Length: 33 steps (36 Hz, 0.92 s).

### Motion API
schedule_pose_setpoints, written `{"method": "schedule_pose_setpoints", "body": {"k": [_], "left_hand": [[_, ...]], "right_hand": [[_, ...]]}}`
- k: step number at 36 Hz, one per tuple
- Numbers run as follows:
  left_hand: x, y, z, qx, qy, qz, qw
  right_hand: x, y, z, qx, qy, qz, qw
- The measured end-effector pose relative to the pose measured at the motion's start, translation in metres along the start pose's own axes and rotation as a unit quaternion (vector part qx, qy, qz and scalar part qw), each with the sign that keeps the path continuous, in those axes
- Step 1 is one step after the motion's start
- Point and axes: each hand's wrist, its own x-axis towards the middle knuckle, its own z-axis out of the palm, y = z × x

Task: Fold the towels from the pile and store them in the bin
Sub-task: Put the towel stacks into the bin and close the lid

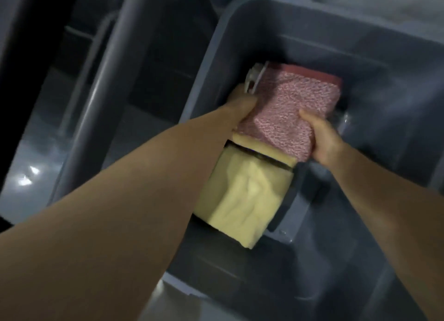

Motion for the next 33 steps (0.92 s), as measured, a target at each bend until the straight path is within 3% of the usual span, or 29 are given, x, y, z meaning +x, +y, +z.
{"method": "schedule_pose_setpoints", "body": {"k": [8,15,19,23,28,33], "left_hand": [[-0.009,-0.027,0.009,0.089,0.039,-0.009,0.995],[-0.086,0.025,-0.036,0.149,0.050,0.024,0.987],[-0.171,0.099,-0.103,0.110,0.031,0.102,0.988],[-0.263,0.173,-0.192,0.070,0.045,0.206,0.975],[-0.308,0.234,-0.328,0.059,0.127,0.340,0.930],[-0.287,0.223,-0.490,0.111,0.278,0.322,0.898]], "right_hand": [[-0.002,0.040,0.014,-0.185,0.136,0.006,0.973],[-0.095,-0.008,0.039,-0.212,0.172,0.003,0.962],[-0.179,-0.059,0.096,-0.093,0.170,-0.022,0.981],[-0.273,-0.109,0.174,-0.064,0.110,-0.046,0.991],[-0.341,-0.177,0.263,-0.060,0.020,-0.114,0.991],[-0.380,-0.208,0.377,-0.048,0.029,-0.226,0.972]]}}
